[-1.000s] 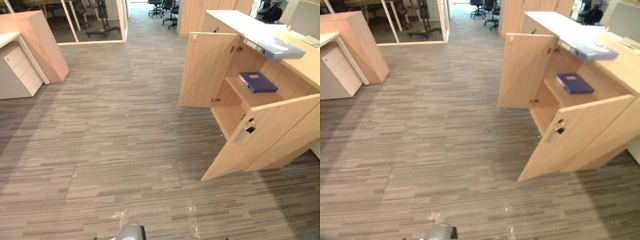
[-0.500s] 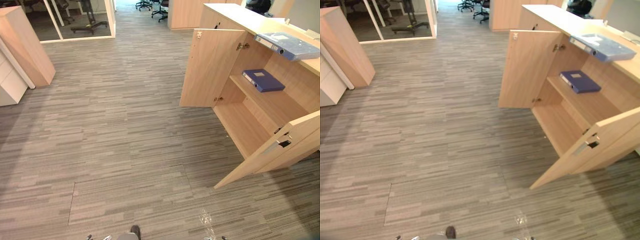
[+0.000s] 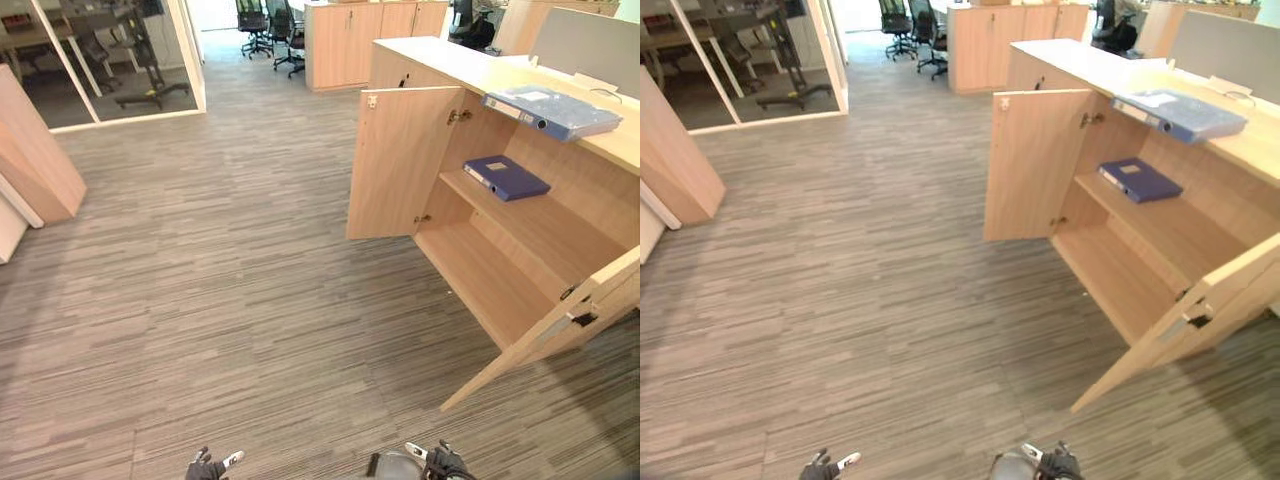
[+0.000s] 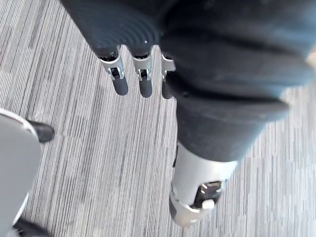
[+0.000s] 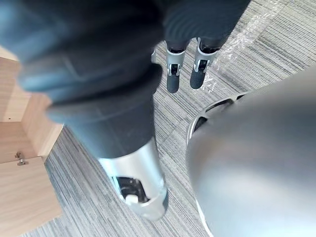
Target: Walk over to the cabinet, pick up the folder, carry it to the office cabinet, place the folder inside the office cabinet, then close the office cabinet door
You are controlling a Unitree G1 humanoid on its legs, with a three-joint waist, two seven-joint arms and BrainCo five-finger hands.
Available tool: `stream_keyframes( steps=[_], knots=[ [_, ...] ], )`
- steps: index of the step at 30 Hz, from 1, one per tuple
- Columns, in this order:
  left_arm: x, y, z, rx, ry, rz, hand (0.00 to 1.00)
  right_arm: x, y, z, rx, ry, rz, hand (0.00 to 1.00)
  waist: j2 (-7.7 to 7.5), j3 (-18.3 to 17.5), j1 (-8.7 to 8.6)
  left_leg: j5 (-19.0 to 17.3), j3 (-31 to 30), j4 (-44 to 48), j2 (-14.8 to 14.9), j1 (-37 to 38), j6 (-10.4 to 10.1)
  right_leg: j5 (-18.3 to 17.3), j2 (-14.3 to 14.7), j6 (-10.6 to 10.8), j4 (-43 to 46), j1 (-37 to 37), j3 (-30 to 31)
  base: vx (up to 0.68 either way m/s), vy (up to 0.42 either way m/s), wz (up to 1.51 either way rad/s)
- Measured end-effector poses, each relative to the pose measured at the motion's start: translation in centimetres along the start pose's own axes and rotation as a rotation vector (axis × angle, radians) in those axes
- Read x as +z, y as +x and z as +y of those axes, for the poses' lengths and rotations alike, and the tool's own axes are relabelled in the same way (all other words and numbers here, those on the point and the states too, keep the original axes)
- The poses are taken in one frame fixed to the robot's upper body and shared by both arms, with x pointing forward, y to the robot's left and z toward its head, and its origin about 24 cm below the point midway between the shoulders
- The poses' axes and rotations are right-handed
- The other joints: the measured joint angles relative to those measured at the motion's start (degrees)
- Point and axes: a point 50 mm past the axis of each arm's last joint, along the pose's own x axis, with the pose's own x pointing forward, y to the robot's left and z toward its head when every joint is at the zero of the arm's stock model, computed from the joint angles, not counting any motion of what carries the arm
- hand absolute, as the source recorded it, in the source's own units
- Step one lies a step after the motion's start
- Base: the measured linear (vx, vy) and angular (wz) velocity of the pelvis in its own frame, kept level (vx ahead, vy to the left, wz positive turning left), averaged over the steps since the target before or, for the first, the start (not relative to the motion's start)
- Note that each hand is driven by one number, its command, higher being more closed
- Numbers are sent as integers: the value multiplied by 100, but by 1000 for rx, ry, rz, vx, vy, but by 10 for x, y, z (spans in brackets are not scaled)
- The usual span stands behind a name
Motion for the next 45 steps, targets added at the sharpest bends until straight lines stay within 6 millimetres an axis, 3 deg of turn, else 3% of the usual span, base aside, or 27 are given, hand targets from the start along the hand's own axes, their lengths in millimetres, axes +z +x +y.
stream_keyframes(
  steps=[1, 4, 6, 7, 8, 9, 10, 11, 12, 13, 16, 18, 19, 21, 22, 23, 24, 25, 28, 31, 32, 33, 34, 35, 39, 43, 45],
  knots=[
    [-5, -1, -7, -20, 18, 18, 0, 2, 1, -3, -6, -3, -6, 0, 64, -13, -40, -61, -35, -74, 137, 171, 58, 103, 182, -179, 38, 59, -61, 427, -279, -8],
    [-6, -1, -15, -51, 51, 24, 0, 5, 2, -10, -27, 28, -13, 0, 225, 53, -46, 165, -165, 23, 315, 255, -49, -288, 318, -447, 297, 180, -169, 476, -315, -8],
    [-9, -2, -17, -54, 42, 36, 0, 1, 2, -14, -42, 44, 6, 0, 362, -7, -97, 175, -205, 423, 556, 234, -102, -347, 567, -446, -86, 579, -310, 352, -215, 8],
    [-8, -2, -17, -55, 41, 32, 0, -1, 2, -15, -45, 54, 14, 0, 360, 6, -108, 160, -211, 701, 631, 192, -145, -367, 659, -430, -263, 756, -333, 356, -213, 17],
    [-5, -2, -16, -50, 28, 21, 0, -3, 1, -16, -50, 61, 21, 0, 364, 14, -126, 82, -247, 1731, 822, -174, -309, -377, 798, -411, -552, 1059, -402, 307, -187, 18],
    [-2, -2, -14, -39, -2, 6, 0, -4, 0, -18, -53, 57, 20, 0, 388, 28, -130, 239, -371, 3209, 1066, -806, -561, -393, 939, -394, -784, 1361, -430, 336, -181, 13],
    [-1, -2, -13, -31, -17, -1, 0, -4, 0, -19, -55, 57, 19, 0, 397, 51, -123, 460, -457, 3904, 1201, -1106, -705, -401, 1027, -399, -901, 1525, -427, 264, -107, -8],
    [-2, -3, -9, -13, -56, -5, 0, -5, 0, -21, -59, 53, 19, 0, 458, 87, -93, 583, -501, 5118, 1453, -1588, -722, -434, 1192, -447, -1110, 1814, -380, 301, -50, -29],
    [-1, -3, -4, 1, -66, -14, 0, -5, 0, -20, -56, 48, 23, 0, 457, 89, -69, 487, -442, 5847, 1583, -1943, -580, -473, 1291, -495, -1329, 2114, -293, 256, -11, -41],
    [-1, -4, -1, 11, -73, -17, 0, -5, 0, -18, -48, 35, 23, 0, 460, 85, -58, 382, -363, 6047, 1605, -2173, -488, -472, 1324, -492, -1499, 2317, -218, 323, 21, -42],
    [2, -4, 0, 28, -125, -35, 0, -6, 0, -15, -41, 24, 30, 0, 430, 91, 81, -24, -129, 5583, 1531, -2794, -306, -406, 1268, -353, -1891, 2693, 79, 259, 87, -52],
    [5, -4, 3, 53, -166, -47, 0, -8, 1, -10, -36, 27, 47, 0, 363, 138, 160, -211, -215, 4125, 1278, -2992, -276, -314, 1044, -187, -2091, 2886, 354, 394, 257, -79],
    [5, -4, 4, 66, -184, -51, 0, -10, 0, -8, -33, 26, 53, 0, 290, 159, 209, -119, -343, 2953, 1052, -2948, -285, -315, 815, -29, -2193, 3024, 528, 447, 327, -89],
    [5, -4, 3, 81, -219, -52, 0, -10, 0, -8, -36, 19, 51, 0, 279, 164, 246, 273, -790, 1730, 837, -2955, -267, -329, 570, 212, -2290, 3118, 700, 357, 306, -68],
    [2, -5, 2, 92, -244, -44, 0, -11, 0, -9, -39, 5, 53, 0, 264, 166, 294, 1164, -918, 1441, 704, -2808, -386, -356, 411, 348, -2289, 3181, 813, 448, 435, -47],
    [6, -3, 6, 107, -245, -53, 0, -14, -1, -1, -19, -15, 58, 0, 84, 121, 273, 1191, -839, 1507, 475, -2747, -346, -287, 172, 377, -2290, 3216, 842, 431, 422, -36],
    [9, -3, 7, 110, -242, -63, 0, -13, -1, 4, -5, -22, 51, 0, 23, 133, 268, 1073, -839, 1606, 430, -2769, -308, -163, 137, 317, -2282, 3175, 863, 446, 457, -13],
    [12, -2, 11, 121, -250, -72, 0, -13, -2, 14, 18, -18, 47, 0, -119, 100, 283, 759, -861, 2075, 369, -2960, -211, 114, 54, 369, -2286, 3140, 975, 342, 352, -13],
    [12, -1, 17, 141, -271, -65, 0, -9, -3, 26, 53, -12, 33, 0, -255, -55, 411, 349, -553, 2352, 196, -2886, 19, 505, -315, 652, -2119, 2981, 1327, 339, 326, -48],
    [7, -2, 19, 151, -271, -47, 0, 0, -2, 32, 77, -22, 4, 0, -211, -40, 473, 208, -49, 2055, 77, -2477, 178, 636, -692, 679, -1129, 2308, 1587, 210, 246, -90],
    [5, -2, 20, 157, -269, -40, 0, -1, -2, 32, 80, -23, 11, 0, -193, -30, 474, 146, 201, 1885, 61, -2234, 237, 753, -847, 509, -514, 1931, 1554, 129, 209, -97],
    [1, -3, 22, 166, -267, -27, 0, -2, -2, 31, 80, -24, 13, 0, -153, -21, 453, 94, 405, 1710, 67, -1983, 286, 858, -973, 345, 50, 1636, 1401, 107, 182, -88],
    [0, -3, 23, 170, -265, -21, 0, -1, -2, 30, 79, -23, 9, 0, -158, -23, 420, 78, 484, 1632, 74, -1869, 296, 851, -1038, 340, 334, 1528, 1253, 86, 141, -88],
    [-3, -3, 24, 176, -260, -7, 0, 0, -2, 29, 76, -24, 3, 0, -144, -35, 345, 76, 705, 1360, 112, -1483, 298, 633, -1121, 273, 875, 1301, 656, 60, 77, -67],
    [-4, -2, 19, 157, -238, 6, 0, 2, 0, 23, 61, -32, -6, 0, -124, -51, 249, 22, 928, 1032, 244, -1166, 221, -115, -709, 291, 685, 880, -345, 45, -39, -53],
    [-5, -1, 15, 145, -220, 22, 0, -8, 0, 6, 16, -24, 39, 0, -139, -45, 184, -107, 972, 894, 431, -892, -80, -211, -184, 34, -314, 859, -1083, 140, -194, -42],
    [-3, -1, 11, 126, -193, 17, 0, -8, 1, -3, -12, -4, 39, 0, -34, -4, 165, 200, 747, 383, 408, -637, -164, -276, -37, -78, -185, 840, -1056, 225, -163, -38]
  ],
)
